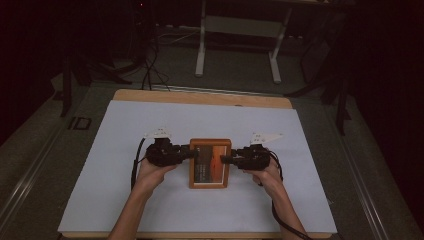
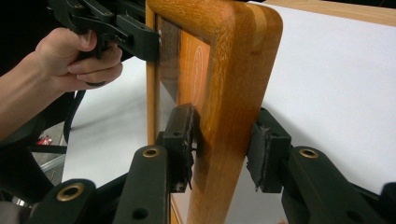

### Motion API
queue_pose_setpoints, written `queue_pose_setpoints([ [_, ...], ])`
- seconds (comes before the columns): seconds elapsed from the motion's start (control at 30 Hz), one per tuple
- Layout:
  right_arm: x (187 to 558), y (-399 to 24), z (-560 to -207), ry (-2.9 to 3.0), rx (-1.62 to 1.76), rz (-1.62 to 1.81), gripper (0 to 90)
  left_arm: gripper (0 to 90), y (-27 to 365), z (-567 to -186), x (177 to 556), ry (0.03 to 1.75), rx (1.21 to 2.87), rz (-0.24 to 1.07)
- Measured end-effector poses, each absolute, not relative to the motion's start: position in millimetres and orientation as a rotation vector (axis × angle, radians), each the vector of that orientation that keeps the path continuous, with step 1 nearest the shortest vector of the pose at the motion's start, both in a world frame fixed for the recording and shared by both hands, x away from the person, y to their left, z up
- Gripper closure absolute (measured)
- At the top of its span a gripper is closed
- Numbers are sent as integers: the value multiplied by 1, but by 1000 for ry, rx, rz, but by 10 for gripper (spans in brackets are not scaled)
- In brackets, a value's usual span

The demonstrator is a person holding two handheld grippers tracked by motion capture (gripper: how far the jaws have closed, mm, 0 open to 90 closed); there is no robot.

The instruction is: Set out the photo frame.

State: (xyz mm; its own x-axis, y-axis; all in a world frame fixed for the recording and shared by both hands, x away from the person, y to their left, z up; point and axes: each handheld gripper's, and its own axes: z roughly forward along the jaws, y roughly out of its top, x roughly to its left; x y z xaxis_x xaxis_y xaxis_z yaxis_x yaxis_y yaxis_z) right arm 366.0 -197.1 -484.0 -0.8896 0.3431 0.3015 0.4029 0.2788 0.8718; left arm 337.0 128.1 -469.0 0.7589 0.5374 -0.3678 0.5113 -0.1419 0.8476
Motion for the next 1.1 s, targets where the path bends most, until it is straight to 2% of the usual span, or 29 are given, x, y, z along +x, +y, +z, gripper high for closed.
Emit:
queue_pose_setpoints([
  [0.13,365,-197,-484,-2480,-727,-1707,622,594,127,-472,339,838,1797,11],
  [0.33,363,-200,-483,-2484,-731,-1713,539,559,129,-478,338,846,1792,-4],
  [0.47,362,-203,-481,-2502,-731,-1701,527,519,132,-479,336,856,1788,-5],
  [0.8,354,-211,-474,-2553,-731,-1703,506,495,140,-474,321,848,1820,53],
  [1.1,347,-227,-466,-2576,-813,-1737,511,479,157,-471,312,914,1765,111],
])
